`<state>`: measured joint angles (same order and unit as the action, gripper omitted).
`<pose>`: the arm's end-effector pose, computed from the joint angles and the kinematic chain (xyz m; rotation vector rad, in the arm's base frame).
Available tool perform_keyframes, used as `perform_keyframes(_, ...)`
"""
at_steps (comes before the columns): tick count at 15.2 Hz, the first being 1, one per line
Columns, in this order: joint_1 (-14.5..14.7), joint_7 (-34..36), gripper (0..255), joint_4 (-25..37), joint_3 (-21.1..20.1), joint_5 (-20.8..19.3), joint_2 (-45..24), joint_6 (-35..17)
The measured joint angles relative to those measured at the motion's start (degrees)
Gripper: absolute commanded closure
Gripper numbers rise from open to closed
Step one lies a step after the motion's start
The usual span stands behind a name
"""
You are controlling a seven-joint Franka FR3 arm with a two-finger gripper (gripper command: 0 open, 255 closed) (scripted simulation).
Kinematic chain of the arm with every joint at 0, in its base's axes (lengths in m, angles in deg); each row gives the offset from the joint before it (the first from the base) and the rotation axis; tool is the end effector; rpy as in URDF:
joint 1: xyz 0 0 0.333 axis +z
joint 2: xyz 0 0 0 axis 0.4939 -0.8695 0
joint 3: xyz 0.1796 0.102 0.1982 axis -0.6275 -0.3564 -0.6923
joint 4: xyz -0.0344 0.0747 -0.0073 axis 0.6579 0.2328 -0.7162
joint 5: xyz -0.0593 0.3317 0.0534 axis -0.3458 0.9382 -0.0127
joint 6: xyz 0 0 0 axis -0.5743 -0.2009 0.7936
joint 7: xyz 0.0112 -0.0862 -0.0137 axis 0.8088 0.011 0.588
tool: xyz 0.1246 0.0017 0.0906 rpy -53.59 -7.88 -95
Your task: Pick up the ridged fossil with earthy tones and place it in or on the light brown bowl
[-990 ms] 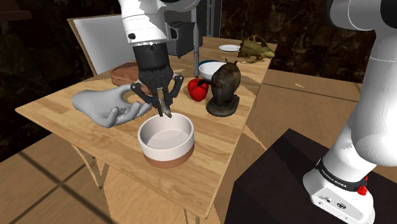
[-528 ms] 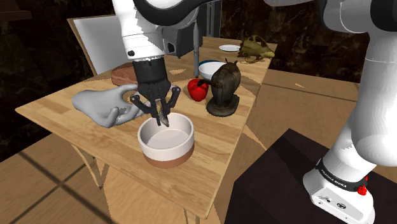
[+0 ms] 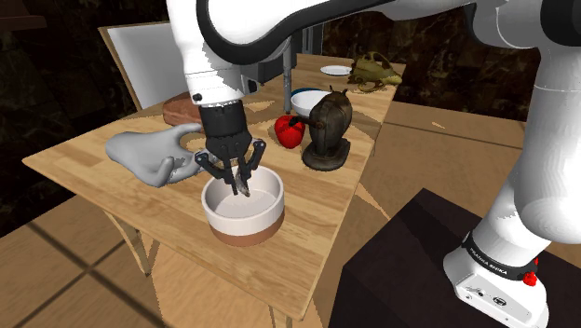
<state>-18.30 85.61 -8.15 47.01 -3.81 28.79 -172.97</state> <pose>0.3939 0.3976 0.4137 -3.0483 0.5034 0.4001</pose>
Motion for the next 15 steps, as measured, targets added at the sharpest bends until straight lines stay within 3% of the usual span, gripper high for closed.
perform_keyframes(3,0.01,0.01,255,-0.03,0.0,-0.01,-0.02,-0.06)
perform_keyframes(4,0.01,0.01,0,-0.04,0.0,-0.01,-0.02,-0.06)
perform_keyframes(10,0.01,0.01,0,-0.03,0.0,-0.01,-0.02,-0.06)
perform_keyframes(15,0.41,0.5,0,8.07,0.19,-0.79,-1.42,6.75)
